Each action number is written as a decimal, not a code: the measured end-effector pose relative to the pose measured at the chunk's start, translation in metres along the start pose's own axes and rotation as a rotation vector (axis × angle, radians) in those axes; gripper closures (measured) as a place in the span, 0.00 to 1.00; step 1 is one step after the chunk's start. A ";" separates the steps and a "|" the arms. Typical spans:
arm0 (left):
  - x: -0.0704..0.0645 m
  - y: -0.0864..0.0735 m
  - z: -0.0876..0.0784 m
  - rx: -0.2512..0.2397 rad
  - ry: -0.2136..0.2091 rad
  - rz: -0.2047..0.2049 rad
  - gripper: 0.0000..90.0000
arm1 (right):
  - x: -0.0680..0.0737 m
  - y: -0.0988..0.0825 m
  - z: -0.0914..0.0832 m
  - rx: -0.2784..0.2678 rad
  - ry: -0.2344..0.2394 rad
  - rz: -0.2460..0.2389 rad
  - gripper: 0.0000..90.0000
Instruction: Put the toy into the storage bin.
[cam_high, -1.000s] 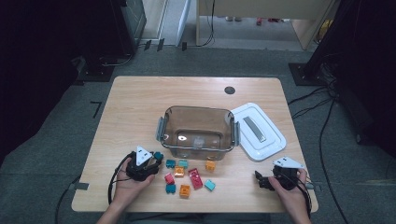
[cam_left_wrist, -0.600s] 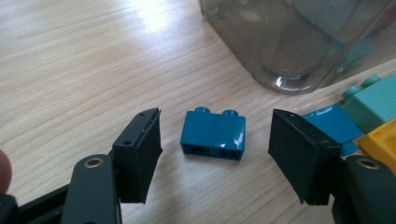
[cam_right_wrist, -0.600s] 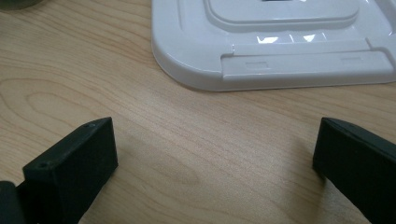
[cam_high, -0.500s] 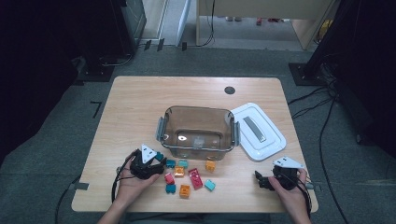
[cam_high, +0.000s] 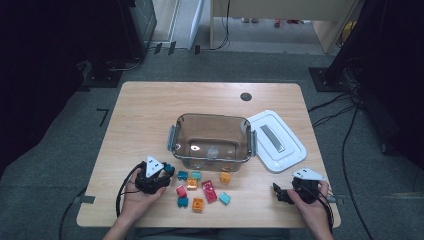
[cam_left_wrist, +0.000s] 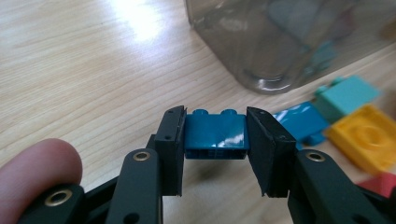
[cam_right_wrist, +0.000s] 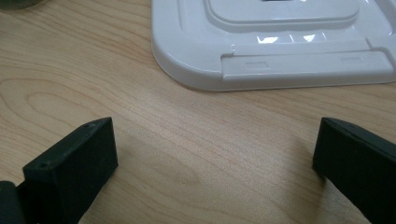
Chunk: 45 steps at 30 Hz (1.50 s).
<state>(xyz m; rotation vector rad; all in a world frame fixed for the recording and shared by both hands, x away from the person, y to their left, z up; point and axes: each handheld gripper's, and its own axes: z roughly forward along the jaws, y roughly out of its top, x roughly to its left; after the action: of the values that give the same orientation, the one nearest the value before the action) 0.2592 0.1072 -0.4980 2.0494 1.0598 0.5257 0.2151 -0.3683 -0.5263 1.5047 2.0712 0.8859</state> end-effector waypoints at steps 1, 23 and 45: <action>0.000 0.001 -0.005 -0.006 -0.008 -0.006 0.66 | 0.000 0.000 0.000 0.000 0.000 0.000 0.00; -0.019 0.060 -0.080 -0.181 -0.150 0.019 0.66 | 0.000 0.000 0.000 0.000 -0.001 0.000 0.00; -0.027 0.154 -0.010 -0.068 -0.222 0.032 0.66 | 0.000 0.000 0.000 -0.002 -0.001 0.001 0.00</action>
<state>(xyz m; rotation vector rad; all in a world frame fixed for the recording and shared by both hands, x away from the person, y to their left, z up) 0.3159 0.0322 -0.3729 2.0142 0.8677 0.3358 0.2151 -0.3681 -0.5265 1.5053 2.0678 0.8873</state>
